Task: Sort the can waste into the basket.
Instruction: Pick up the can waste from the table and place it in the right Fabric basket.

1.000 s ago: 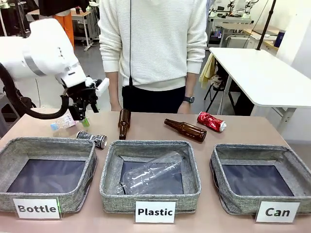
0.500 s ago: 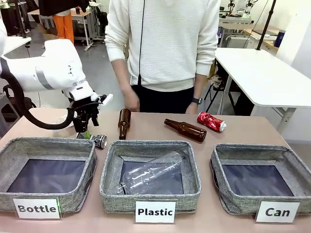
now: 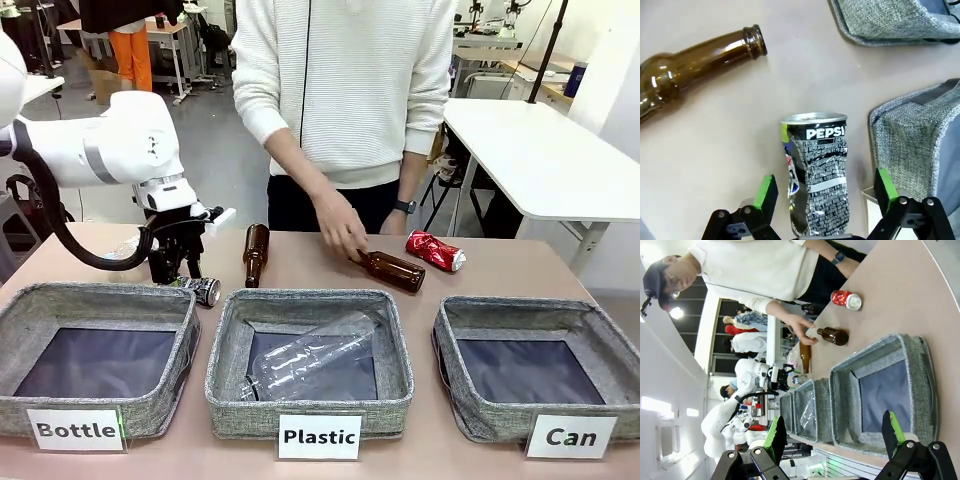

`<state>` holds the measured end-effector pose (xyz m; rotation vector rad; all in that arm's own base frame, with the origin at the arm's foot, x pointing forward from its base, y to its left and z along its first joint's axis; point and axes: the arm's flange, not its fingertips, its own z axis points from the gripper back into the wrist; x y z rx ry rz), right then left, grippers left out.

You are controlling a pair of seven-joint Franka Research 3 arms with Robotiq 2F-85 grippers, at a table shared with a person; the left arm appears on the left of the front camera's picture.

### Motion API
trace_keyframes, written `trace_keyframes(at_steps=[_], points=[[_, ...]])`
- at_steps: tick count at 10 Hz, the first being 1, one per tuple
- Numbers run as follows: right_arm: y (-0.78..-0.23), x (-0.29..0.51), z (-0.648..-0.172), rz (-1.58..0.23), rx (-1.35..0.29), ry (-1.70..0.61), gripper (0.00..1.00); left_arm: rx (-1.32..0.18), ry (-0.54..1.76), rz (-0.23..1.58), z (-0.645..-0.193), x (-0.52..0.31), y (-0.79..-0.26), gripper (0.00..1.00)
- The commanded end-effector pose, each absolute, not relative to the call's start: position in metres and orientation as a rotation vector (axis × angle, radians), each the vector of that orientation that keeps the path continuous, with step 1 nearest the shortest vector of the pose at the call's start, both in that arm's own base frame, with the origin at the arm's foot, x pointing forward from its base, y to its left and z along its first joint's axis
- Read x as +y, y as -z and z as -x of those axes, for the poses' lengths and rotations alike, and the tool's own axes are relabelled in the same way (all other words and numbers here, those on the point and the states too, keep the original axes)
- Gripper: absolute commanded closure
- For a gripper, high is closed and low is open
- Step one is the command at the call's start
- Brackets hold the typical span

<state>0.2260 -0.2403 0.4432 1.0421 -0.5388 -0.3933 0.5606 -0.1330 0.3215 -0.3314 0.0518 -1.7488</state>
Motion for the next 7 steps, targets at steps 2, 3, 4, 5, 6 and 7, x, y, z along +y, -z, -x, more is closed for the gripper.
trace_keyframes(at_steps=[2, 3, 4, 5, 6, 7], points=[[-0.4444, -0.2419, -0.2284, -1.059, -0.568, 0.377, 0.0, 0.071, 1.714, 0.289, -0.5715, -0.1359, -0.3191, 0.0], [-0.4444, -0.2419, -0.2284, -1.059, -0.568, 0.377, 0.0, 0.066, 1.7, 0.271, -0.572, -0.1362, -0.3189, 0.0], [-0.4444, -0.2419, -0.2284, -1.059, -0.568, 0.377, 0.0, 0.067, 1.697, 0.274, -0.572, -0.1364, -0.3182, 0.0], [-0.4444, -0.2419, -0.2284, -1.059, -0.568, 0.377, 0.0, 0.076, 1.693, 0.27, -0.5716, -0.1368, -0.3166, 0.0], [-0.4444, -0.2419, -0.2284, -1.059, -0.568, 0.377, 0.0, 0.078, 1.692, 0.247, -0.5718, -0.1378, -0.3152, 0.41], [-0.4444, -0.2419, -0.2284, -1.059, -0.568, 0.377, 0.0, 0.087, 1.693, 0.251, -0.5714, -0.1372, -0.316, 0.59]])
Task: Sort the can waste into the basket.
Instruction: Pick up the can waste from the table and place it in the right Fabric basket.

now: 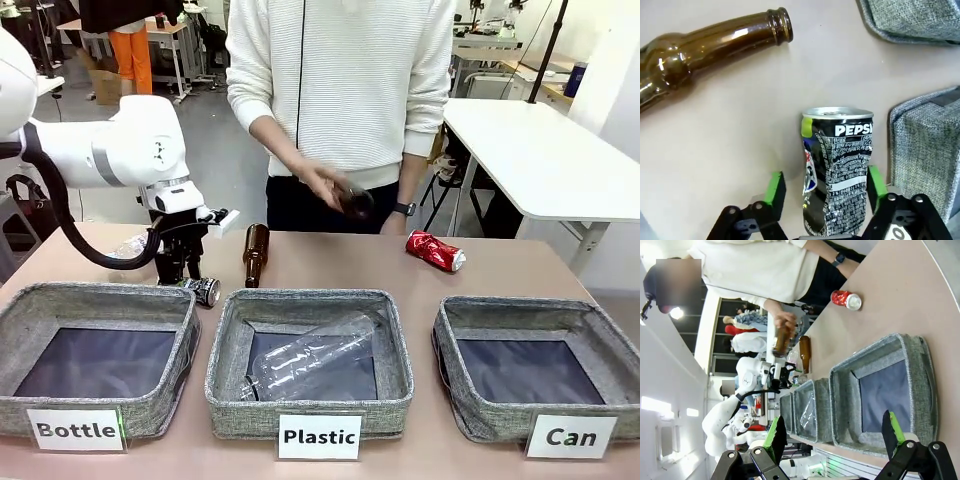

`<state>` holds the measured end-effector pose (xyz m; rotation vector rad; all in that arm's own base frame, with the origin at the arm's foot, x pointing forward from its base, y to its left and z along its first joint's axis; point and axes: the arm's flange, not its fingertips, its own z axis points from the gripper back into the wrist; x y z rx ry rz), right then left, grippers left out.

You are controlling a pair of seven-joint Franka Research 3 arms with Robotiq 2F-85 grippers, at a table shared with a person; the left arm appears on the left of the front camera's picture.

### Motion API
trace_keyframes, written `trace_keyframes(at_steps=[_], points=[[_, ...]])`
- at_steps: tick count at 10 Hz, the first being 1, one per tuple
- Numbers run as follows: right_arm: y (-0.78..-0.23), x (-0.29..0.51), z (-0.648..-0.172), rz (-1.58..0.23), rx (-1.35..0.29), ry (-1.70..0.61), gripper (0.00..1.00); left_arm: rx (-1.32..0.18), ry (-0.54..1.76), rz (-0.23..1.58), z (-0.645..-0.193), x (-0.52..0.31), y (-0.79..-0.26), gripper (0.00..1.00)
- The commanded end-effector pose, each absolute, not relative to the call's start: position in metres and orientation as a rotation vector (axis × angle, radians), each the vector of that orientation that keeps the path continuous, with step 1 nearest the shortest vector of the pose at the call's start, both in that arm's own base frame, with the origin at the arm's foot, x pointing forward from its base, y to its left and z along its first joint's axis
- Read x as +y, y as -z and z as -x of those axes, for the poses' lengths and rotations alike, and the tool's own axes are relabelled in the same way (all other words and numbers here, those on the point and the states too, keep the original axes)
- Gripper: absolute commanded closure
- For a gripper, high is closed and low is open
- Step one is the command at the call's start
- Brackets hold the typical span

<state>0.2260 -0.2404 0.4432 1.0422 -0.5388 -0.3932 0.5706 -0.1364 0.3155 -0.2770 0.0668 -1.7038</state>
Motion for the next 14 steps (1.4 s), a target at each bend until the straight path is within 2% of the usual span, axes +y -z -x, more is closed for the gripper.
trace_keyframes(at_steps=[1, 3, 4, 5, 6, 9, 11, 12, 14], points=[[-0.444, -0.242, -0.228, -1.059, -0.568, 0.377, 0.0, 0.09, 1.694, 0.246, -0.571, -0.137, -0.317, 1.0], [-0.444, -0.242, -0.228, -1.059, -0.568, 0.377, 0.0, 0.098, 1.697, 0.235, -0.571, -0.136, -0.317, 1.0], [-0.444, -0.242, -0.228, -1.059, -0.568, 0.377, 0.0, 0.095, 1.697, 0.234, -0.571, -0.136, -0.318, 0.87], [-0.444, -0.242, -0.228, -1.059, -0.568, 0.377, 0.0, 0.093, 1.699, 0.232, -0.571, -0.136, -0.318, 0.97], [-0.444, -0.242, -0.228, -1.059, -0.568, 0.377, 0.0, 0.089, 1.699, 0.23, -0.571, -0.136, -0.319, 1.0], [-0.444, -0.242, -0.228, -1.059, -0.568, 0.377, 0.0, 0.065, 1.686, 0.228, -0.572, -0.133, -0.325, 1.0], [-0.444, -0.242, -0.228, -1.059, -0.568, 0.377, 0.0, -0.009, 1.634, 0.214, -0.575, -0.121, -0.353, 1.0], [-0.444, -0.242, -0.228, -1.059, -0.568, 0.377, 0.0, -0.066, 1.611, 0.189, -0.577, -0.108, -0.38, 0.69], [-0.444, -0.242, -0.228, -1.059, -0.568, 0.377, 0.0, -0.11, 1.608, 0.16, -0.564, -0.066, -0.426, 0.69]])
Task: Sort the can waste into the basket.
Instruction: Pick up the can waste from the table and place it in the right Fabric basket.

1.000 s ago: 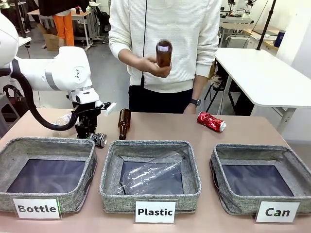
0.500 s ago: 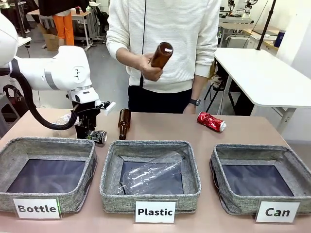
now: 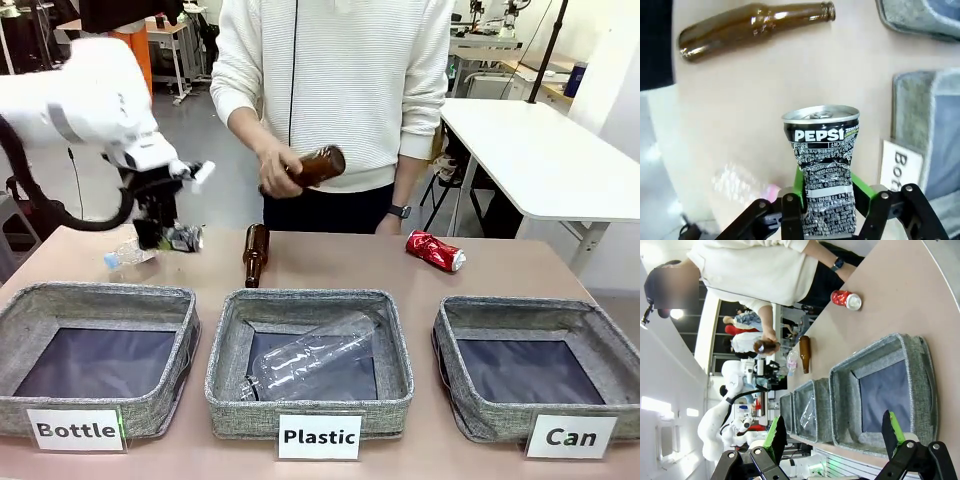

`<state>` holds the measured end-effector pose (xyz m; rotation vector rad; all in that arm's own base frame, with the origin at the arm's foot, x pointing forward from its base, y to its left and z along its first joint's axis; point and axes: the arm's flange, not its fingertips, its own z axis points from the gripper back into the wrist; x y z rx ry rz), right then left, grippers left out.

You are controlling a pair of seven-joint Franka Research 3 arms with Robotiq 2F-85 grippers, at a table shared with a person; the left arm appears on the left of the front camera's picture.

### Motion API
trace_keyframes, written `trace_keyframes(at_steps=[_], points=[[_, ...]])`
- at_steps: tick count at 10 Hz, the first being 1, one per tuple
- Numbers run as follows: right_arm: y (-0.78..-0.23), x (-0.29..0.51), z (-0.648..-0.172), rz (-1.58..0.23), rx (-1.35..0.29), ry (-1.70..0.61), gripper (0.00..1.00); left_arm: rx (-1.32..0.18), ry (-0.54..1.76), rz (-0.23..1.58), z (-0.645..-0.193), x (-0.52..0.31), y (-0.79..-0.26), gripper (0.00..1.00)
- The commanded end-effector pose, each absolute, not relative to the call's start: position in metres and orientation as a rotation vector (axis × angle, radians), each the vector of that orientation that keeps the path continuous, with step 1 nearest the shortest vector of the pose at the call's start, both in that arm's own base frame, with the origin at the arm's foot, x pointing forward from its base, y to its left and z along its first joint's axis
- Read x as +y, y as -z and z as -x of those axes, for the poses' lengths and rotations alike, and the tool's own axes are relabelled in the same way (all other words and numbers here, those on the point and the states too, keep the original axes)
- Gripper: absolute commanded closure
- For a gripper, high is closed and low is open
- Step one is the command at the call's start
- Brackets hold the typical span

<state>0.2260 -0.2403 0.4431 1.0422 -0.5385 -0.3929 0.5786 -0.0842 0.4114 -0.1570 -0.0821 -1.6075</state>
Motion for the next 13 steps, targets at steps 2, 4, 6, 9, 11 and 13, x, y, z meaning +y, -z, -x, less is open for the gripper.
trace_keyframes(at_steps=[2, 4, 6, 9, 11, 13], points=[[-0.444, -0.242, -0.228, -1.059, -0.568, 0.377, 0.0, -0.212, 1.52, 0.118, -0.537, 0.023, -0.489, 0.69], [-0.444, -0.242, -0.228, -1.059, -0.568, 0.377, 0.0, -0.388, 1.396, 0.149, -0.489, 0.108, -0.541, 0.69], [-0.444, -0.242, -0.228, -1.059, -0.568, 0.377, 0.0, -0.483, 1.227, 0.138, -0.44, 0.184, -0.567, 0.69], [-0.444, -0.242, -0.228, -1.059, -0.568, 0.377, 0.0, -0.638, 0.978, 0.172, -0.343, 0.278, -0.567, 0.69], [-0.444, -0.242, -0.228, -1.059, -0.568, 0.377, 0.0, -0.701, 0.896, 0.18, -0.29, 0.3, -0.547, 0.69], [-0.444, -0.242, -0.228, -1.059, -0.568, 0.377, 0.0, -0.731, 0.853, 0.175, -0.26, 0.309, -0.534, 0.69]])
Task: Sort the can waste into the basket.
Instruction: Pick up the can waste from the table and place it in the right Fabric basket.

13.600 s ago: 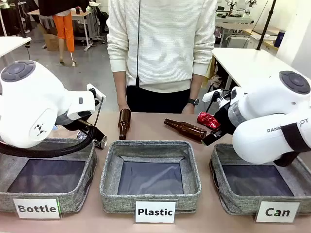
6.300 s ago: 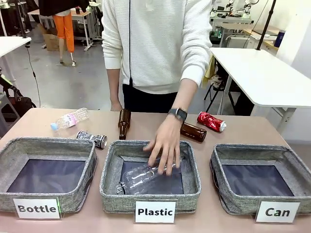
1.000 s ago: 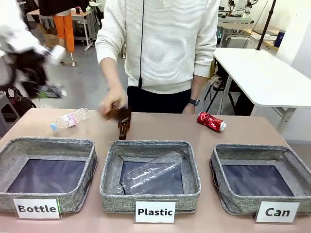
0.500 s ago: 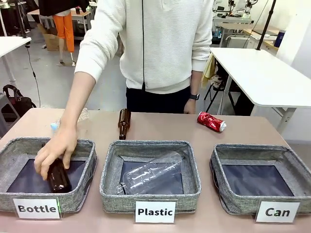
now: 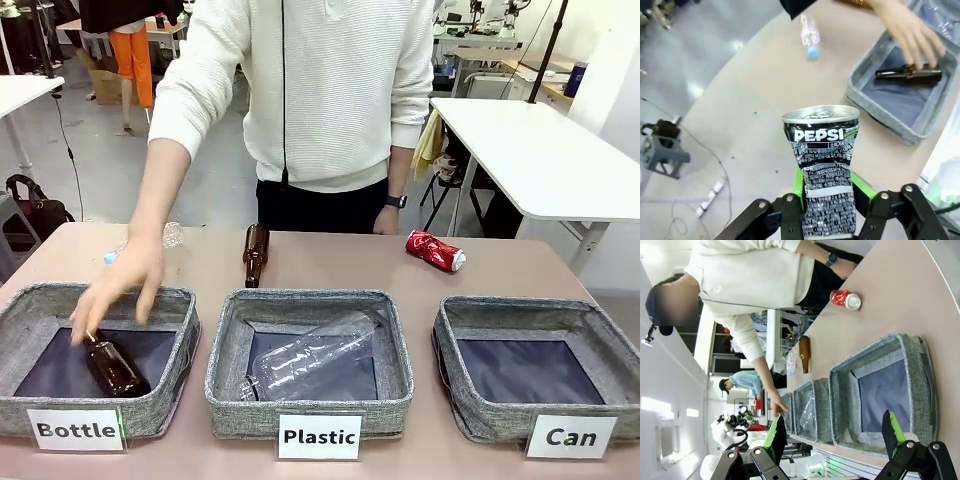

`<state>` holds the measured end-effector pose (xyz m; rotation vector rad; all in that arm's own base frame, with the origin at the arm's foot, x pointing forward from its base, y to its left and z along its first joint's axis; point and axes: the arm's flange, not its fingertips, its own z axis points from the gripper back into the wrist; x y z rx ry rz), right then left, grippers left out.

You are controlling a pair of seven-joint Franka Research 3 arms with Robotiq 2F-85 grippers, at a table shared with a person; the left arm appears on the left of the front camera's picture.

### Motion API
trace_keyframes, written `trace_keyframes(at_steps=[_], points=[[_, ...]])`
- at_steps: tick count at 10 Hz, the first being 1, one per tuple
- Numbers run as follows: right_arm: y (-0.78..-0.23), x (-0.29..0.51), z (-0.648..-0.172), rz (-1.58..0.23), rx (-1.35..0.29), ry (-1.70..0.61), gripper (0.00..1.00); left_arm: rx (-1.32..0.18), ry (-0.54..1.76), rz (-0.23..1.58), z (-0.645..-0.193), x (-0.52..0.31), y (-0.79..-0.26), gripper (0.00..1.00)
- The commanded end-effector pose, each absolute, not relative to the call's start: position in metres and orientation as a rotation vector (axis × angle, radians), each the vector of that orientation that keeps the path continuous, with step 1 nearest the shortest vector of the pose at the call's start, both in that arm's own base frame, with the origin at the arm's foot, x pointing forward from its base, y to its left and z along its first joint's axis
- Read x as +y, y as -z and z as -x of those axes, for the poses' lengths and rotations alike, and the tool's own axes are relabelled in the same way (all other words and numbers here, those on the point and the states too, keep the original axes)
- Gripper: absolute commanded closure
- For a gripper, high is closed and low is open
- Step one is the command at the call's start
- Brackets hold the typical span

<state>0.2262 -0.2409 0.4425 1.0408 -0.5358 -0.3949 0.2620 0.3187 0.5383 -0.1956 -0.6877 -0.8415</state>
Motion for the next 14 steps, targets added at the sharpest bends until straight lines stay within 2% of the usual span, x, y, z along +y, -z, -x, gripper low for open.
trace_keyframes(at_steps=[1, 5, 7, 9, 12, 13, 14], points=[[-0.444, -0.242, -0.228, -1.059, -0.568, 0.377, 0.0, -0.727, 0.835, 0.174, -0.254, 0.311, -0.53, 0.69], [-0.444, -0.242, -0.228, -1.059, -0.568, 0.377, 0.0, -0.731, 0.838, 0.176, -0.257, 0.31, -0.529, 0.69], [-0.444, -0.242, -0.228, -1.059, -0.568, 0.377, 0.0, -0.817, 0.836, 0.239, -0.275, 0.296, -0.536, 0.69], [-0.444, -0.242, -0.228, -1.059, -0.568, 0.377, 0.0, -0.885, 0.878, 0.377, -0.319, 0.242, -0.551, 0.69], [-0.444, -0.242, -0.228, -1.059, -0.568, 0.377, 0.0, -0.796, 1.178, 0.569, -0.395, 0.124, -0.558, 0.69], [-0.443, -0.241, -0.227, -1.04, -0.535, 0.394, 0.0, -0.794, 1.242, 0.582, -0.419, 0.068, -0.558, 0.69], [-0.471, -0.258, -0.202, -1.018, -0.546, 0.378, 0.0, -0.752, 1.33, 0.611, -0.442, 0.004, -0.555, 0.69]])
